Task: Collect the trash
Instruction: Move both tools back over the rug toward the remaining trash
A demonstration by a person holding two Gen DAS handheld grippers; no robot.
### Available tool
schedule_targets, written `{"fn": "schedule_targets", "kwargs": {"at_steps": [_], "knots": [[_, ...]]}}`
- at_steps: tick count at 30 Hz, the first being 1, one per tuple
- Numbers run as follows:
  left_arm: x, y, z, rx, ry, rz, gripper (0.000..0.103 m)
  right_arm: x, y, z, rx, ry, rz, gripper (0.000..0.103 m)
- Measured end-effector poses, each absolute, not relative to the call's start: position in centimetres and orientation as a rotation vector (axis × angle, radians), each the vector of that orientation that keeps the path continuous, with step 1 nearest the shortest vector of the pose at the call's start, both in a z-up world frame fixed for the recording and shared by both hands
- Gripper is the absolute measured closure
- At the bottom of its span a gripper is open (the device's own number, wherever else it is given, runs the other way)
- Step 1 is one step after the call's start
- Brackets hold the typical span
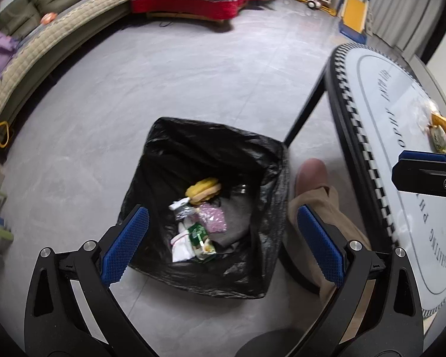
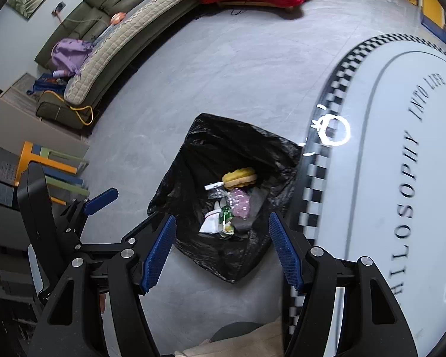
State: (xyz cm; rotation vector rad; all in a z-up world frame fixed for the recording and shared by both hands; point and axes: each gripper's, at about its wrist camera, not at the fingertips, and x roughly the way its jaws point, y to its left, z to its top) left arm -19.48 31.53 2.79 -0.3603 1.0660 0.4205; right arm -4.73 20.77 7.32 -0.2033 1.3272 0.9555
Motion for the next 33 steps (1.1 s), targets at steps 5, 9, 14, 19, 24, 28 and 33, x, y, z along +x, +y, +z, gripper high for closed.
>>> {"fn": "schedule_targets", "kwargs": {"at_steps": [5,9,14,19,24,28,33], "knots": [[-16.7,28.2,3.7,-0.332,1.056,0.350,0.006,-3.0,16.7,7.9,-0.148,1.309,0.909,0.037],[-14.3,25.3,4.5,-0.301,1.055,0.285,0.006,-1.3,12.8,8.4,-0.115,1.290,0.852,0.037],[-11.0,21.2,5.4,-0.253,1.055,0.208,0.006,1.2,7.7,8.9,-0.071,1.272,0.770,0.037],[-7.8,16.8,6.3,-0.209,1.064,0.124,0.006,3.8,2.1,9.3,-0.020,1.257,0.679,0.037],[-4.5,12.1,7.3,-0.147,1.068,0.061,0.006,6.1,-3.5,9.8,0.030,1.242,0.586,0.037],[-2.0,9.1,7.7,-0.104,1.074,0.023,0.006,8.0,-7.6,9.6,0.059,1.237,0.504,0.037],[0.6,5.7,8.1,-0.068,1.083,-0.012,0.006,10.5,-12.0,8.9,0.079,1.241,0.419,0.037]]}}
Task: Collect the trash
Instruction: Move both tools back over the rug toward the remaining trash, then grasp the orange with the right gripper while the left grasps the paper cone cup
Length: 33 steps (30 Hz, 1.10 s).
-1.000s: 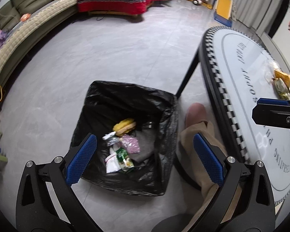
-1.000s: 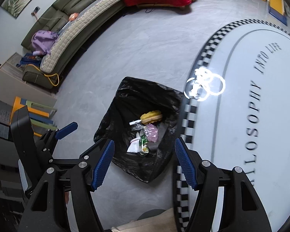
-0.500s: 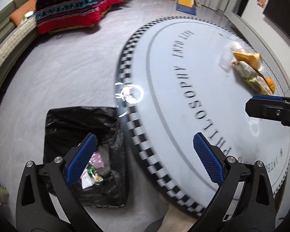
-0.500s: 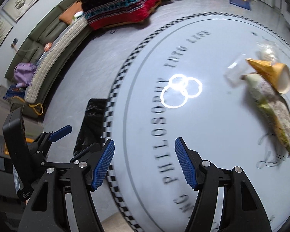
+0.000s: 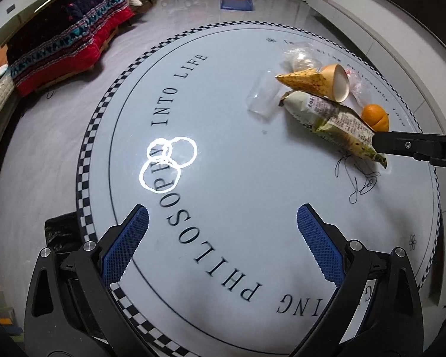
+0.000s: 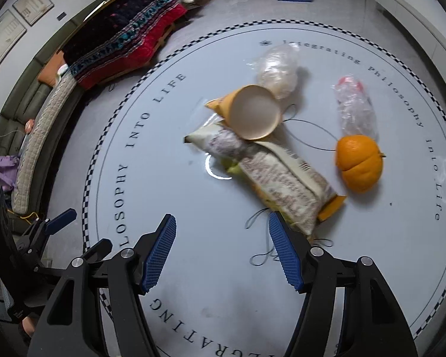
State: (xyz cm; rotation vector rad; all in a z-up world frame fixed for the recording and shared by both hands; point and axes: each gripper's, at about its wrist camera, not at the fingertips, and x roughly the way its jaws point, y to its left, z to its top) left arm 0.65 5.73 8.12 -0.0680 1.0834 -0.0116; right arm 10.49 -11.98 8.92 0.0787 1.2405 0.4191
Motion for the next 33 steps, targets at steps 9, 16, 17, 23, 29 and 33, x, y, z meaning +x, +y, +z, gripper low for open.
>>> {"fn": "schedule_targets", "kwargs": {"at_steps": [9,16,17,23,29,33], "knots": [[5.4,1.0,9.7,-0.019,1.094,-0.045,0.006,14.6,-17.8,7.7,0.129,1.252,0.324,0.037],[10.0,-3.0,11.0,0.036,1.089,-0.049,0.006,17.5,-20.1,5.8,0.124,1.289,0.266,0.030],[10.8,-3.4,10.9,0.044,1.093,-0.043,0.006,17.8,-20.1,5.4,0.124,1.296,0.266,0.030],[14.7,-4.9,10.2,0.061,1.118,0.009,0.006,19.1,-20.7,4.3,0.101,1.274,0.234,0.019],[17.0,-7.2,9.4,0.176,1.128,0.023,0.006,20.5,-22.4,2.6,0.106,1.299,0.216,0.027],[17.7,-8.3,8.7,0.230,1.129,0.010,0.006,20.5,-23.8,1.8,0.142,1.316,0.218,0.047]]}}
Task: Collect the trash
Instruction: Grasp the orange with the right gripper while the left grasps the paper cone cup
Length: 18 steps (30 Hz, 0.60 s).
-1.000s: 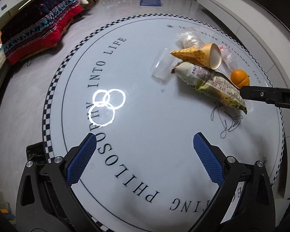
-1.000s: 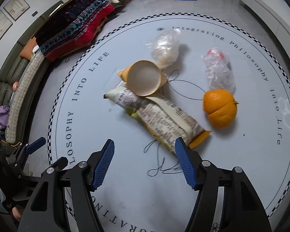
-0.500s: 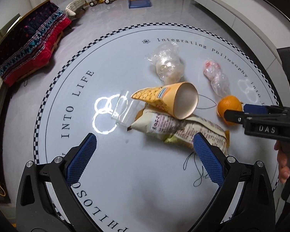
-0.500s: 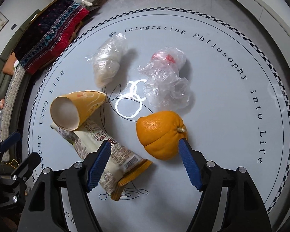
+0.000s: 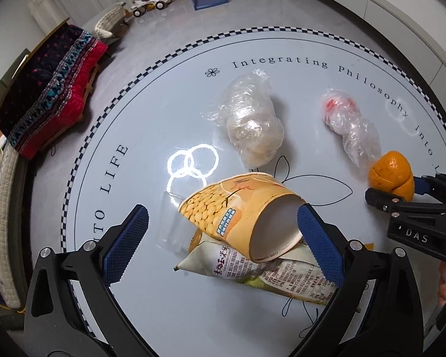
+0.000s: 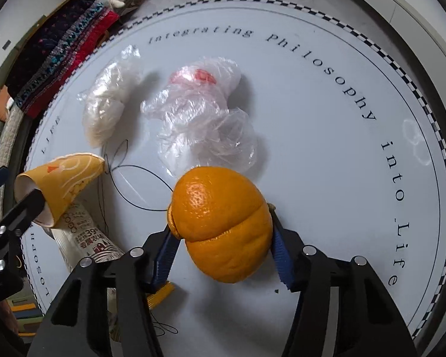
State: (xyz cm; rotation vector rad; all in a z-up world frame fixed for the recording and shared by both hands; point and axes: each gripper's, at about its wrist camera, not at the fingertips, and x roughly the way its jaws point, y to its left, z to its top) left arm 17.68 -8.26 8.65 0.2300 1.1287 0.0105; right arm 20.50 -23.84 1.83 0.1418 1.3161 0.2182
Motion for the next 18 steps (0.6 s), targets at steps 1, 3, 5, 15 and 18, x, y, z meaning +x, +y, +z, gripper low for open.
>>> {"fn": "schedule_targets", "kwargs": {"at_steps": [1,3,5,15,18], "knots": [[17.8,-8.5,8.5,0.237,1.129,0.004,0.006,20.4,-24.1,1.8,0.152,1.317,0.223,0.049],[18.0,-8.9,8.2,0.260,1.132,-0.004,0.006,20.2,-24.3,2.0,0.161,1.318,0.226,0.050],[18.3,-9.4,8.0,0.298,1.132,-0.020,0.006,20.0,-24.4,2.1,0.164,1.317,0.226,0.050],[20.0,-9.1,5.7,0.249,1.195,-0.144,0.069,20.3,-24.6,2.2,0.186,1.322,0.223,0.052],[20.0,-7.6,5.7,0.144,1.199,-0.177,0.070,19.9,-25.0,2.4,0.188,1.323,0.218,0.052]]}}
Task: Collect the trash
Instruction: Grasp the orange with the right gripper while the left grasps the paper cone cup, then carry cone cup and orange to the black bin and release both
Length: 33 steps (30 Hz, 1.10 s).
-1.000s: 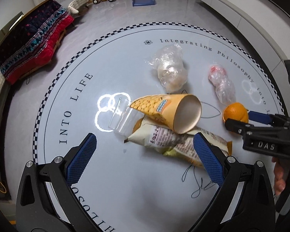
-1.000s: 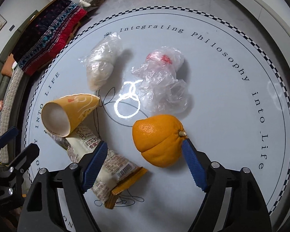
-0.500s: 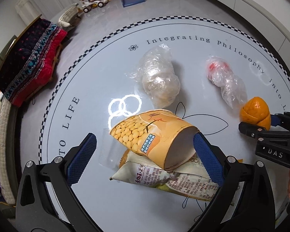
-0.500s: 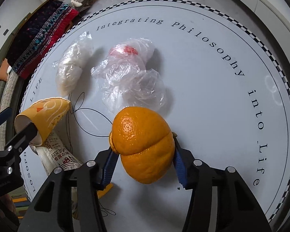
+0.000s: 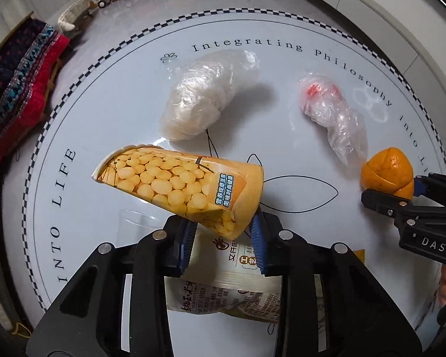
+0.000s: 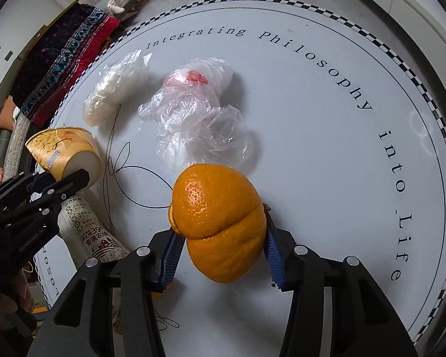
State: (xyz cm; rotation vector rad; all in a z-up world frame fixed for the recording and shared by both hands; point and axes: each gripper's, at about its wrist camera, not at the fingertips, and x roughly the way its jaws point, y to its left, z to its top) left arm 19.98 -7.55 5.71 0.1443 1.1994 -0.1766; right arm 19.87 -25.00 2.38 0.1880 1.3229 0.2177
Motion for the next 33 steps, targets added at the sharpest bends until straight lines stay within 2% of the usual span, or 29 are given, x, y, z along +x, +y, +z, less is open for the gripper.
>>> {"fn": "schedule_targets", "kwargs": {"at_steps": [5,21,33], "knots": [[19.2,-5.0,7.0,-0.009,1.185,-0.230,0.070,18.8,-25.1,2.9,0.194,1.319,0.222,0.053],[12.6,0.8,12.8,0.004,1.061,-0.187,0.070,15.0,-20.1,9.4,0.111,1.252,0.246,0.054],[4.6,8.2,13.8,-0.039,1.019,-0.102,0.070,10.7,-11.1,13.3,0.010,1.212,0.338,0.054]]}}
